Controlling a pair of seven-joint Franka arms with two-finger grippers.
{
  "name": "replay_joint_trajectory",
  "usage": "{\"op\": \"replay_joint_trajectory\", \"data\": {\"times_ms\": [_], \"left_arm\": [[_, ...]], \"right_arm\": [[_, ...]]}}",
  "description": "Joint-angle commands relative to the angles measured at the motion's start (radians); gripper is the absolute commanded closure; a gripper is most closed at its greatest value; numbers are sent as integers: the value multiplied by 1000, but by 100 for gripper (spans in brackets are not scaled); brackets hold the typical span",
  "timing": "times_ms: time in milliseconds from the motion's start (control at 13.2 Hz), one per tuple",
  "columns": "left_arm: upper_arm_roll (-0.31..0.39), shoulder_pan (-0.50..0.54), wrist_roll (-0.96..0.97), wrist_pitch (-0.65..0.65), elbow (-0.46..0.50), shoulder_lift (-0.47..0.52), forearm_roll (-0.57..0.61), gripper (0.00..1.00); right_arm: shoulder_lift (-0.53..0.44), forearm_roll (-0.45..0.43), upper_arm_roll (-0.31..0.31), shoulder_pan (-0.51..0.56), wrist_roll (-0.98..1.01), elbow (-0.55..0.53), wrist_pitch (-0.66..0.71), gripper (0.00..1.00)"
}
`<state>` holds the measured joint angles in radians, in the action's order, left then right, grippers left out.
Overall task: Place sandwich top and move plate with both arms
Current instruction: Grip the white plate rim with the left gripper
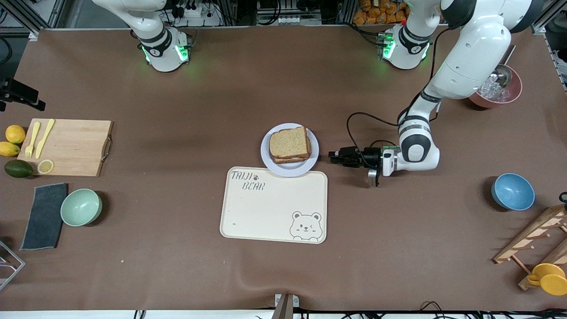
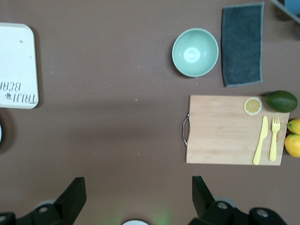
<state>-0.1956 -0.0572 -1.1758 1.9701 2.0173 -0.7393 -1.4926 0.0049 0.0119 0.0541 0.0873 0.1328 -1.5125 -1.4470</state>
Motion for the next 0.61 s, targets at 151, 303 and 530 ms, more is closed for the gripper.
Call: {"op": "replay_joint_trajectory", "data": {"times_ms": [151, 303, 530], "left_arm": [[-2, -59, -2, 62, 9, -26, -95, 51], [-2, -76, -2, 67, 8, -34, -116, 53], [-2, -91, -4, 85, 5, -40, -130, 57]], "right_arm": [[12, -18, -10, 11, 17, 17, -10, 0], [13, -12, -10, 12, 16, 14, -41, 0], [13, -10, -10, 9, 18, 14, -41, 0]]}}
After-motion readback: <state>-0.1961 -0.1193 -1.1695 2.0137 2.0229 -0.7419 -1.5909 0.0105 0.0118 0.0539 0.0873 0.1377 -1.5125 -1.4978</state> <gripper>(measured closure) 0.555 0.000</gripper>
